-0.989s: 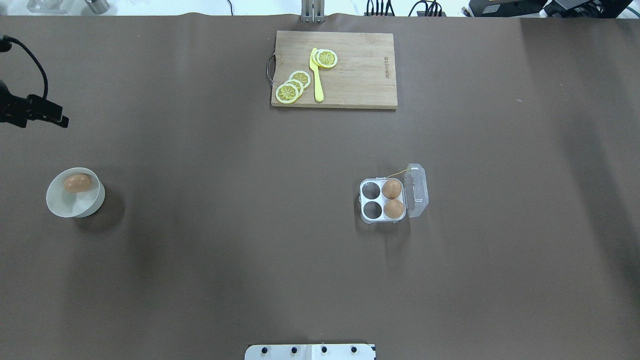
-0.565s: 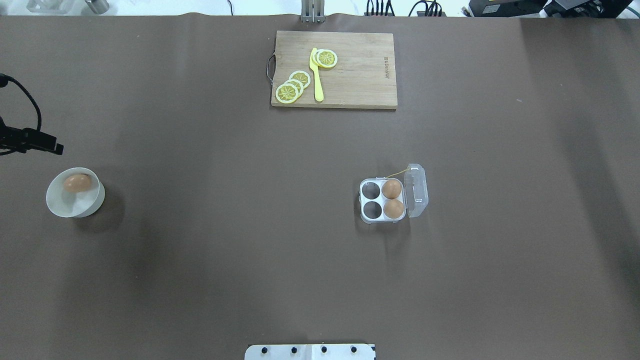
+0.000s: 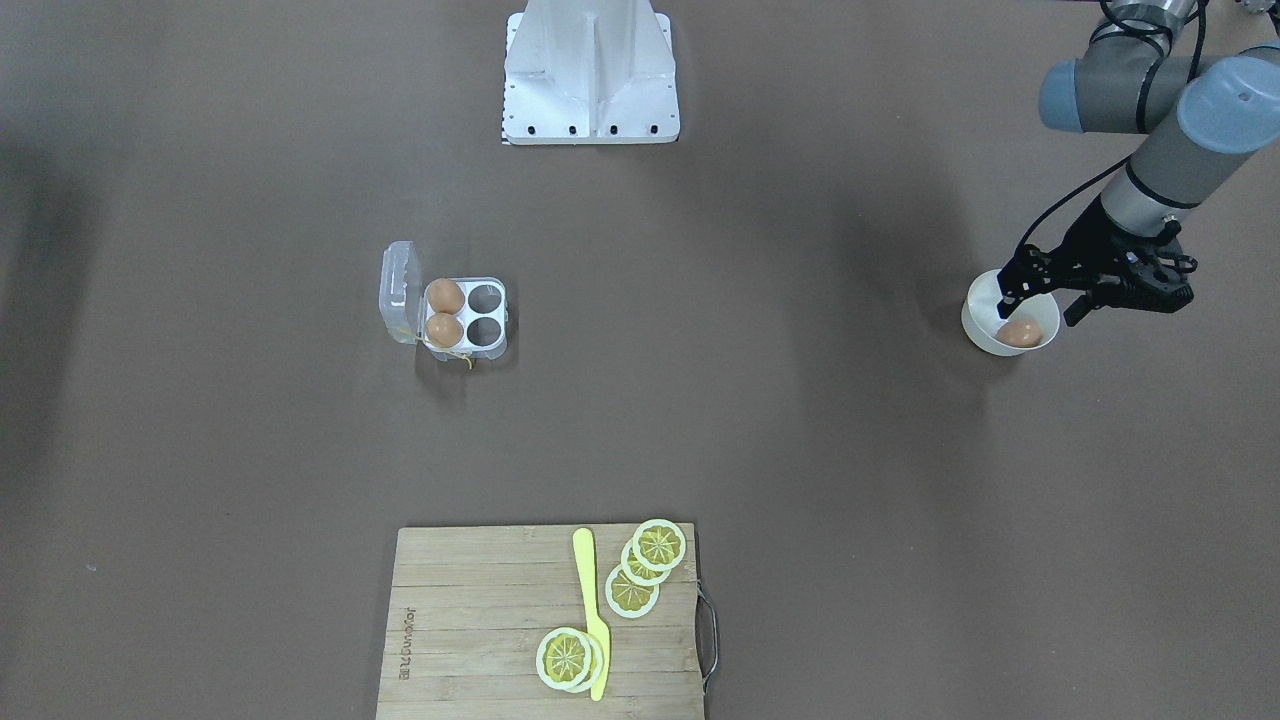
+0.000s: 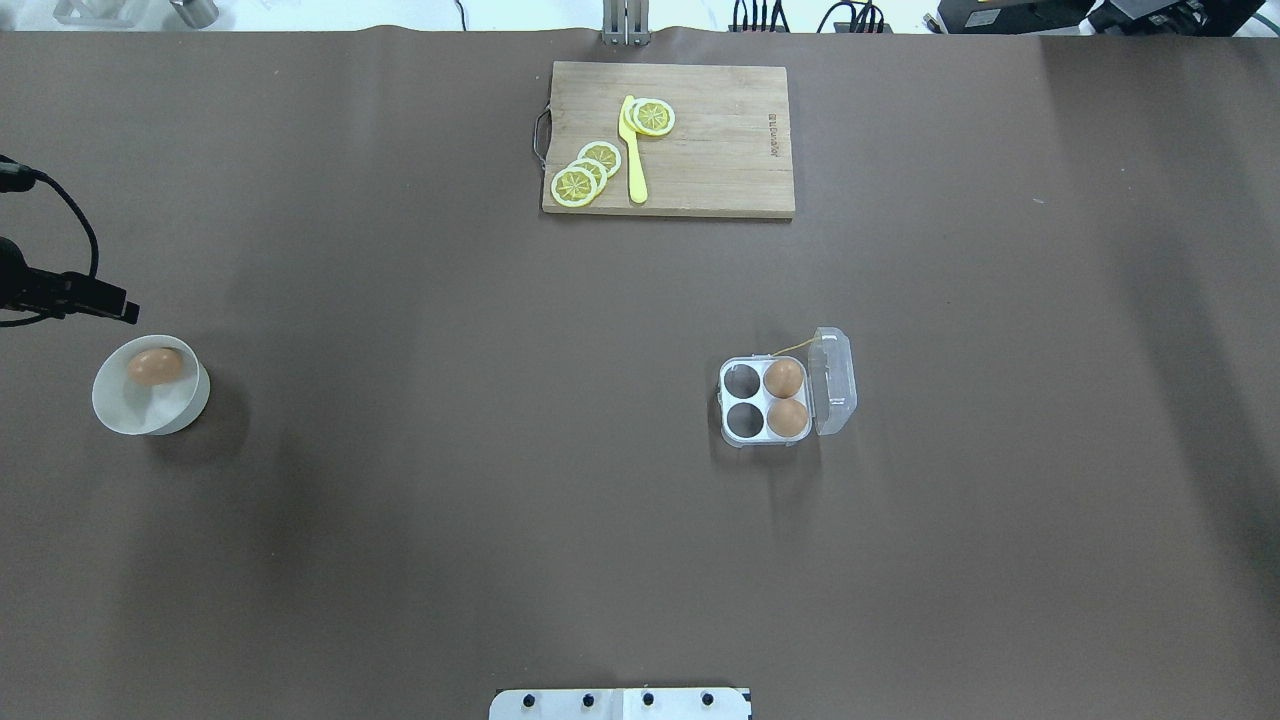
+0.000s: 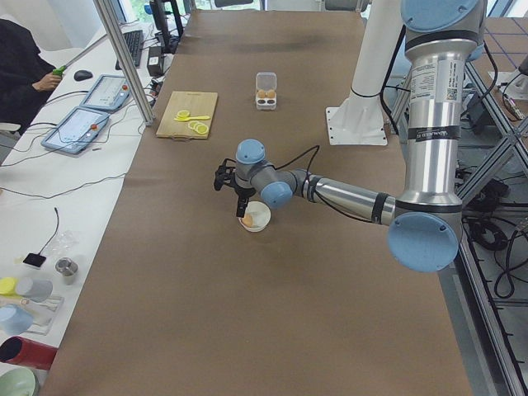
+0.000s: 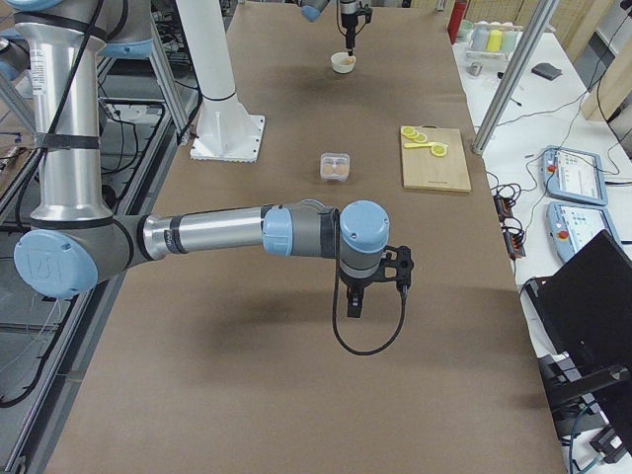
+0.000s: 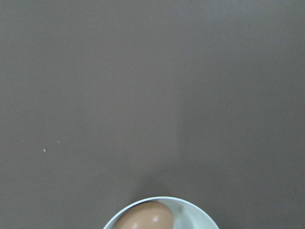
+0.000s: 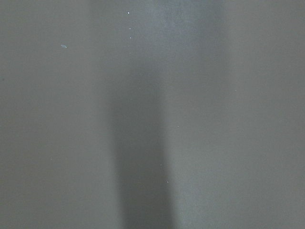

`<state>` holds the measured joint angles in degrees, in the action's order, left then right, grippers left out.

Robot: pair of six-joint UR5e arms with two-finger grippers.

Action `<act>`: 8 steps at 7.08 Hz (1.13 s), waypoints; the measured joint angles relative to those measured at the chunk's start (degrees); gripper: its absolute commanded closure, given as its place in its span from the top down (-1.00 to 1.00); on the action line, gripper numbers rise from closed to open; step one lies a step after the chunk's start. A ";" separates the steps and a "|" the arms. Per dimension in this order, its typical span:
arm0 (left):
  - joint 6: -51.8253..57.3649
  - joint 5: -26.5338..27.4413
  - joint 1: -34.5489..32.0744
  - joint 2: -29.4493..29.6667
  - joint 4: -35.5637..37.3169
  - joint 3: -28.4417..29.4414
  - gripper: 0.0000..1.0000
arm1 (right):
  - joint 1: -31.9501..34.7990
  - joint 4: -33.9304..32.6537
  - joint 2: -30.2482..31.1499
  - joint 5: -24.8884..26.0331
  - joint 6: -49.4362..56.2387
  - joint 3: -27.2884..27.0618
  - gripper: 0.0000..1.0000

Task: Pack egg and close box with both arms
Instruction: 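Move the left gripper down over the brown egg in the white bowl, then lower the left gripper into the bowl and close on the brown egg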

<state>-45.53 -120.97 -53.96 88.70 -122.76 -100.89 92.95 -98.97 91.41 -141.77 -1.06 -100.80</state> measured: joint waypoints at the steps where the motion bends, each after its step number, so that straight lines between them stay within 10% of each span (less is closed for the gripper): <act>1: -0.12 0.26 0.31 -0.27 -0.31 0.24 0.69 | -0.07 0.00 0.00 0.01 0.00 0.07 1.00; 8: -0.02 0.38 2.25 -0.99 -1.95 2.39 0.69 | -0.31 0.05 -0.07 0.09 0.08 0.21 1.00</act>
<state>-45.55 -120.59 -51.70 87.71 -124.71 -98.50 92.64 -98.92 91.34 -141.68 -0.98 -100.59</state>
